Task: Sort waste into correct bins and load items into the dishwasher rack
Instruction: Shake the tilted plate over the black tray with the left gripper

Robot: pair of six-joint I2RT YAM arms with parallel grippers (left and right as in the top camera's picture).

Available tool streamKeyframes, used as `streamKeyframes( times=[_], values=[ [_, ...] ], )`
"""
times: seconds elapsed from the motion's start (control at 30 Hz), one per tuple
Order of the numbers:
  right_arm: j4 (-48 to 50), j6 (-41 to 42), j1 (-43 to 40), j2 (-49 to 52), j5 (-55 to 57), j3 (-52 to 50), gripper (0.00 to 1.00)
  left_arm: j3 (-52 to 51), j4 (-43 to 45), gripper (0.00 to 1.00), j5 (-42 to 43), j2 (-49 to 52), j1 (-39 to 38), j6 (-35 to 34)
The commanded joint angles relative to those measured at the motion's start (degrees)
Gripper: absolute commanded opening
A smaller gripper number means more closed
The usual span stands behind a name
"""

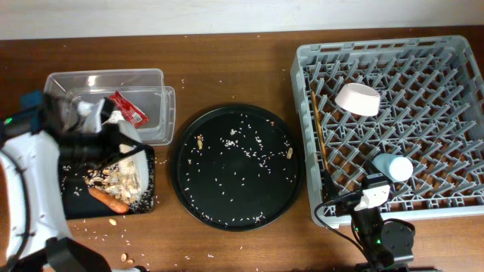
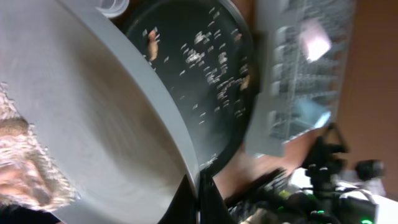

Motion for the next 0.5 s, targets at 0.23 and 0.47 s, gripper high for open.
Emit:
streamKeyframes(
  times=[0.23, 0.47],
  values=[
    [0.04, -0.33, -0.42, -0.55, -0.33, -0.5, 0.98, -15.61, -12.07, 0.0, 30.45, -6.19, 28.98, 32.54],
    [0.04, -0.33, -0.42, -0.55, -0.33, -0.5, 0.98, -18.08, -15.61, 0.0, 30.56, -6.47, 39.78, 37.33]
  ],
)
